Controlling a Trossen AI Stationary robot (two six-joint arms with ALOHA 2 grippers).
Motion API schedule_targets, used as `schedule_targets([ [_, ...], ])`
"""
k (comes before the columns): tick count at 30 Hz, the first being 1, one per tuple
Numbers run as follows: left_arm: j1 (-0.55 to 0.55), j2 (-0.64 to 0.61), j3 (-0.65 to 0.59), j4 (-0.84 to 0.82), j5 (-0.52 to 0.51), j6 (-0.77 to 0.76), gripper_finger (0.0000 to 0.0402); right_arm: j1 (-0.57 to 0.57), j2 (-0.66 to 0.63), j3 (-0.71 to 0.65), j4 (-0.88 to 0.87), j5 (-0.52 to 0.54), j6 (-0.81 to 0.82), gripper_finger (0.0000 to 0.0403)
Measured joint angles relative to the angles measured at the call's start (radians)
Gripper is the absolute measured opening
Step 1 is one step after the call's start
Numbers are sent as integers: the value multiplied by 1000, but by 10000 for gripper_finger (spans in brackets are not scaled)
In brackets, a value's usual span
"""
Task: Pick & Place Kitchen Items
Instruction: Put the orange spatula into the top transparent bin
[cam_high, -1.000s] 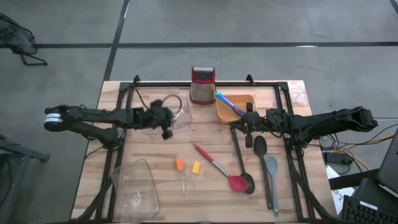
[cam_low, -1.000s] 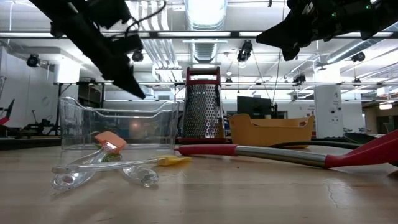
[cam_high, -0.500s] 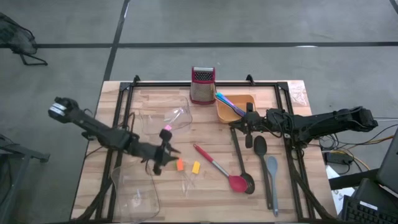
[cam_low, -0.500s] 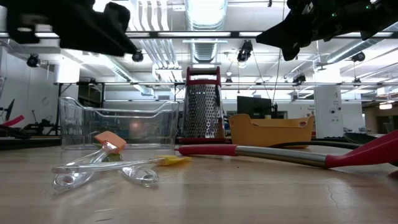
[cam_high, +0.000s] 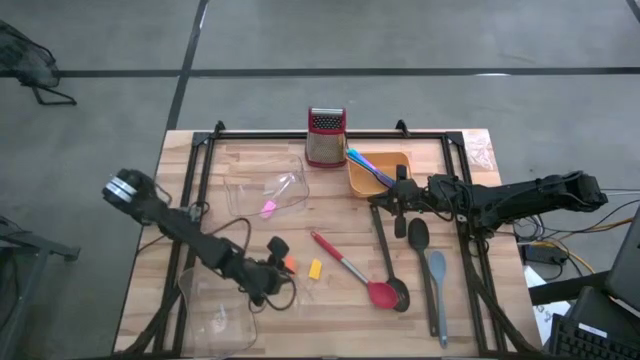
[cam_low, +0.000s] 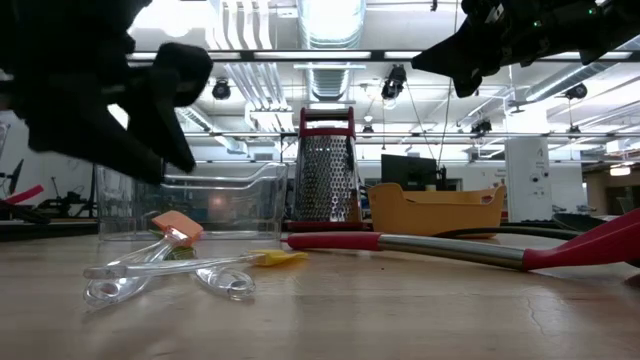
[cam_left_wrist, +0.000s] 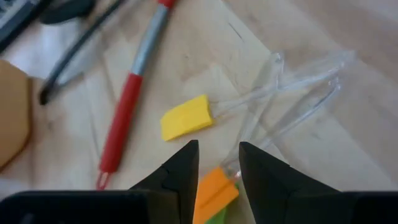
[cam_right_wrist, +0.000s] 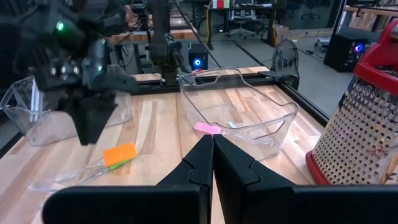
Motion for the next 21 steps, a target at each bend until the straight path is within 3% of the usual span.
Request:
schedule_targets([
  [8,-50,138,69,-1,-2,-2,121,0,0,0,0,0,-3,8],
  [21,-90,201,77,-33,-101,69,115,0,0,0,0,0,-1,8],
])
